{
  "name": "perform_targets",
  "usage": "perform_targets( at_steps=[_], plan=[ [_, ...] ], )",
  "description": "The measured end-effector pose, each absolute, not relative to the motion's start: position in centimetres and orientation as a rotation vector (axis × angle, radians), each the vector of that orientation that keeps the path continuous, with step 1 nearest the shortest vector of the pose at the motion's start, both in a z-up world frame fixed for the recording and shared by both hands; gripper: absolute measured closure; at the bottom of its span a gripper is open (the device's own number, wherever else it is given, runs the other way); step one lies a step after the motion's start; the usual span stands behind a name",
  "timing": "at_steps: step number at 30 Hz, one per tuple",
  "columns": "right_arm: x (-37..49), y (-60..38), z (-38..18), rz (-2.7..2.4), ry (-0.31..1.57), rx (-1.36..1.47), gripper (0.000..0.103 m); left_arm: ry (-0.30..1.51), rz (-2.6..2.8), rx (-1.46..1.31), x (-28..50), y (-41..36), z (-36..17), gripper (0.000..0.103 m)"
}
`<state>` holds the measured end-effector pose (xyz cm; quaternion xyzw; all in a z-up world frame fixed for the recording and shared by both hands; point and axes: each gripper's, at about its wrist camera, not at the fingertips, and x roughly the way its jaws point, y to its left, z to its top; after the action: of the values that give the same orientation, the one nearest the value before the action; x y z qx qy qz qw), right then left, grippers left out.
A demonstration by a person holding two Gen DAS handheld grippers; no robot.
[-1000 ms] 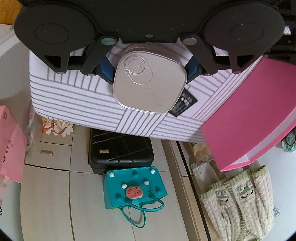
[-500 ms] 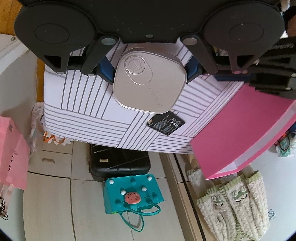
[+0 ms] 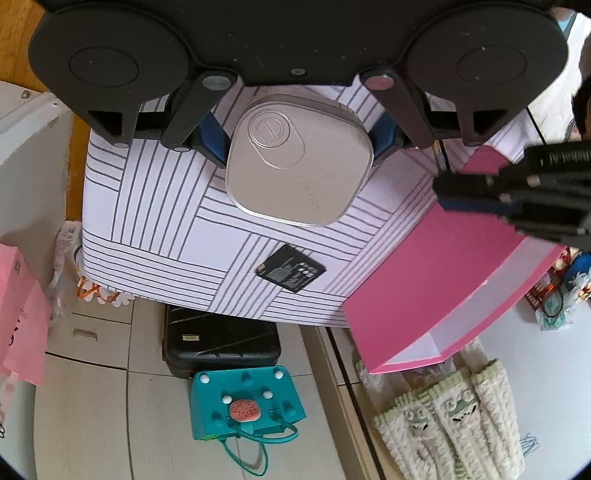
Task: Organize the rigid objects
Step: 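Carry the battery with the left gripper while the right gripper lifts the beige case toward the box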
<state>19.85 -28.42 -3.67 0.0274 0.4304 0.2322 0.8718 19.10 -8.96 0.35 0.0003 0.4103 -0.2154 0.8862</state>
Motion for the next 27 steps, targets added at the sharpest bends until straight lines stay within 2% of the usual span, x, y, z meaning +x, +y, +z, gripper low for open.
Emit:
perform_targets(
  at_steps=[9,27],
  plan=[
    [17.3,-26.7,0.2,0.558,0.897,0.031,0.021,0.789,-0.435,0.033,17.5,-5.9,4.5,0.095],
    [17.1,-19.7,7.6,0.712,0.814,-0.005,0.021,0.724,-0.379,0.042,16.2,0.8,8.6,0.095]
  ],
)
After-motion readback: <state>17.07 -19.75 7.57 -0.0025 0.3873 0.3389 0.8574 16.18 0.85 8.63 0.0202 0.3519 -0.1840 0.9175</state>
